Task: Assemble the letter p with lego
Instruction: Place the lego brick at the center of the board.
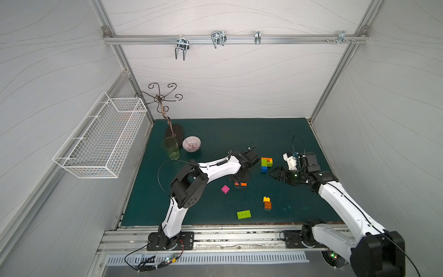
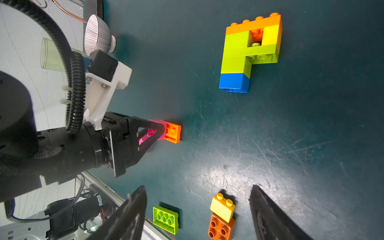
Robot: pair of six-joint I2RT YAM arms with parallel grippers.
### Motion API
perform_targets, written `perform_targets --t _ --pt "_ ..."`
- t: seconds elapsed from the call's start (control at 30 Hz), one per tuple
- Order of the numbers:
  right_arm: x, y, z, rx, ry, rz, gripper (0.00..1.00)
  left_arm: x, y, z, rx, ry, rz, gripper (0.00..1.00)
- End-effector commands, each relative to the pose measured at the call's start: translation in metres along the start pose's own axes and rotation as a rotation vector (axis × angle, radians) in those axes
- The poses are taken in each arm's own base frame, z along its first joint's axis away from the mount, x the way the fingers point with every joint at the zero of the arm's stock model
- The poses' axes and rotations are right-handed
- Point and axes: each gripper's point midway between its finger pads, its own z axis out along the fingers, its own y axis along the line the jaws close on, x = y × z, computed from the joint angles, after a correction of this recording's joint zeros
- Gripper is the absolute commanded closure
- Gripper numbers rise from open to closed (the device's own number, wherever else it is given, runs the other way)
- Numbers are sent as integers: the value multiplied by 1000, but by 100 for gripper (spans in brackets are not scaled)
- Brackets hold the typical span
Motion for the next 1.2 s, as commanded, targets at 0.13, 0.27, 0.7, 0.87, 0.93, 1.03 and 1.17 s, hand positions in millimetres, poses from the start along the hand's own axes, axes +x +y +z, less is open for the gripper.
perform_targets --t 0.13,0.27,0.7,0.87,0.93,1.03,1.17 --pt "2 1 1 -19 4 7 21 -3 9 -14 -5 -24 -1 78" --pt "3 1 1 -22 6 6 21 -4 11 -17 -9 -31 0 78" --pt "3 1 1 -25 7 6 21 6 8 13 -4 24 -5 78" --pt "3 2 2 -28 8 7 21 11 5 21 15 44 -14 78" --pt "3 2 2 -28 8 6 21 13 8 24 4 50 -16 78" --pt "3 2 3 -33 9 5 21 16 10 30 -6 57 -19 79" --pt "3 1 3 -29 10 9 21 21 11 41 -9 76 -23 79"
